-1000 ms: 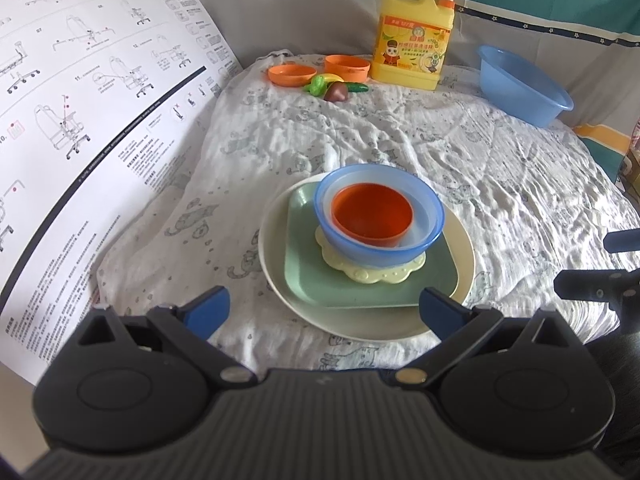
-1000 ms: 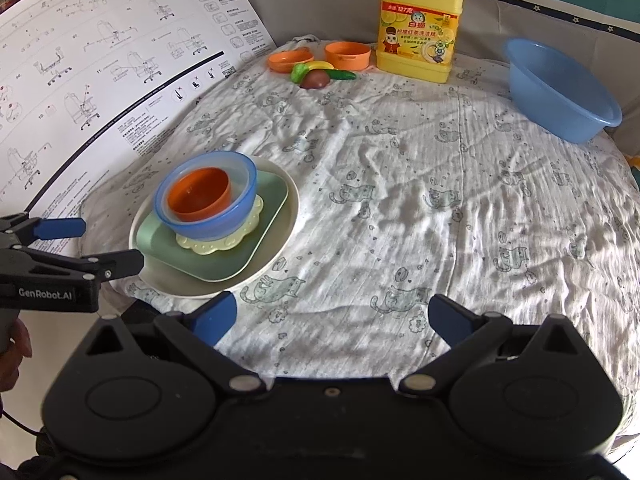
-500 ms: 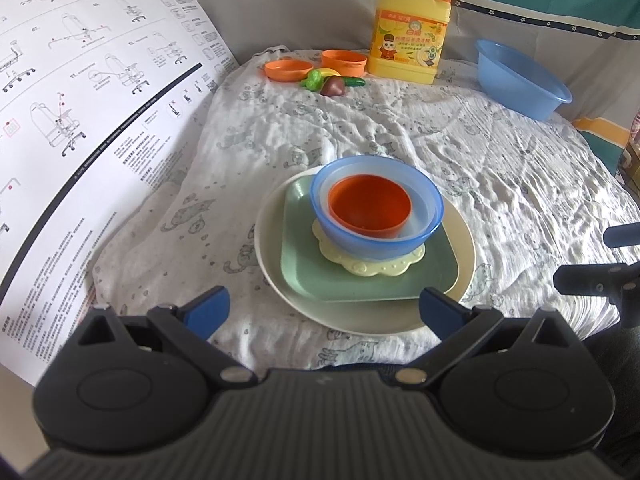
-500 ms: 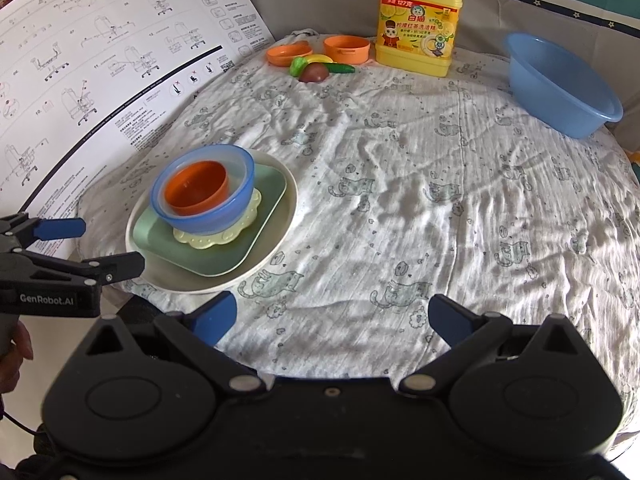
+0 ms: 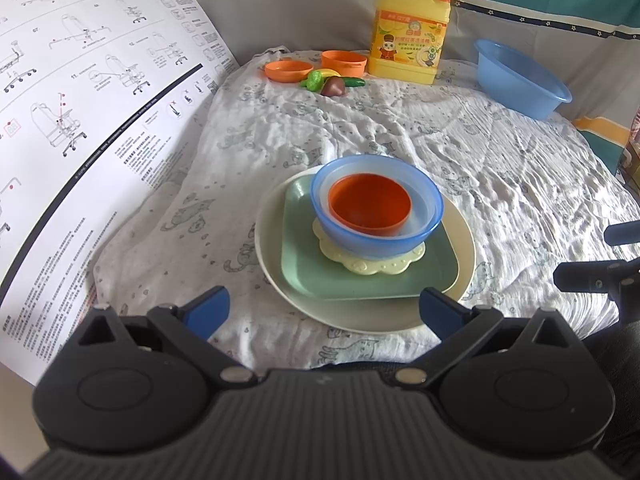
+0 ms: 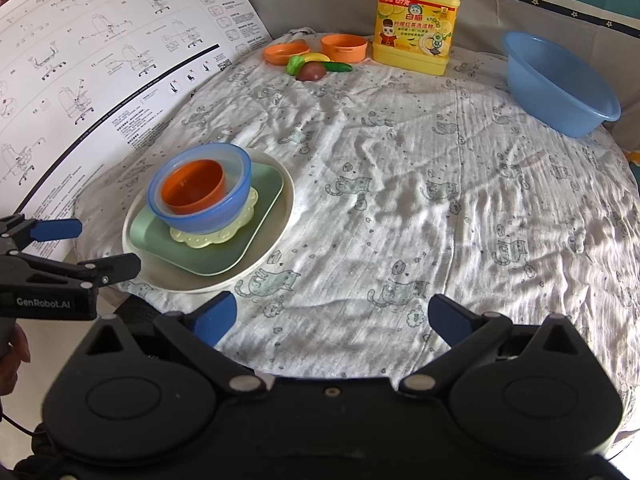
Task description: Organize plates and bowls
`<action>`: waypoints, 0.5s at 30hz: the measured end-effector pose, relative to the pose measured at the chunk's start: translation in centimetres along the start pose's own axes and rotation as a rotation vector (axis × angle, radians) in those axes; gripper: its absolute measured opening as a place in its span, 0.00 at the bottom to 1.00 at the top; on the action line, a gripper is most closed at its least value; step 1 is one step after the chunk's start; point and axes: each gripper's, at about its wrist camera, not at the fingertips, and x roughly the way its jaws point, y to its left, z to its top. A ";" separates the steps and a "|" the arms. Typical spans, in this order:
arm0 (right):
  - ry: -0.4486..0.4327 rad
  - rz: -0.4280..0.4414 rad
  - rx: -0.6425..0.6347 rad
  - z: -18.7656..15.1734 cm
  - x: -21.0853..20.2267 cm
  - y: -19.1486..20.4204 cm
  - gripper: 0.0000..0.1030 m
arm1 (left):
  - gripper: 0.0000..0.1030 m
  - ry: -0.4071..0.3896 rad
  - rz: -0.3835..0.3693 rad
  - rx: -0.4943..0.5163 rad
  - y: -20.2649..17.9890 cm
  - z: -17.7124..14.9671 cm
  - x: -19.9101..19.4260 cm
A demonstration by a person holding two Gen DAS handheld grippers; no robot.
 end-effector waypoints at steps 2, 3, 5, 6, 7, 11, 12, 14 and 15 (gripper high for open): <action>0.000 -0.001 -0.001 0.0 0.0 0.0 1.00 | 1.00 0.000 -0.001 -0.001 0.0 0.0 0.0; 0.000 -0.001 -0.001 0.0 0.0 0.0 1.00 | 1.00 0.000 -0.002 -0.001 0.0 0.0 0.0; 0.000 -0.002 -0.001 0.0 0.0 0.0 1.00 | 1.00 0.002 -0.003 0.000 0.0 0.0 0.0; 0.001 -0.002 -0.001 0.0 0.0 -0.1 1.00 | 1.00 0.003 -0.004 0.002 0.0 0.0 0.0; 0.001 -0.002 -0.001 0.0 0.0 0.0 1.00 | 1.00 0.003 -0.007 0.003 0.0 0.0 0.0; 0.001 -0.002 -0.001 0.0 0.0 0.0 1.00 | 1.00 0.006 -0.014 0.020 -0.1 -0.1 0.0; 0.001 -0.002 -0.001 0.0 0.0 0.0 1.00 | 1.00 0.004 -0.016 0.024 -0.2 -0.1 0.0; 0.000 -0.002 -0.002 0.0 0.0 -0.1 1.00 | 1.00 0.002 -0.018 0.032 -0.3 0.0 0.0; 0.000 -0.002 -0.002 0.0 0.0 -0.1 1.00 | 1.00 0.001 -0.014 0.036 -0.4 0.0 0.0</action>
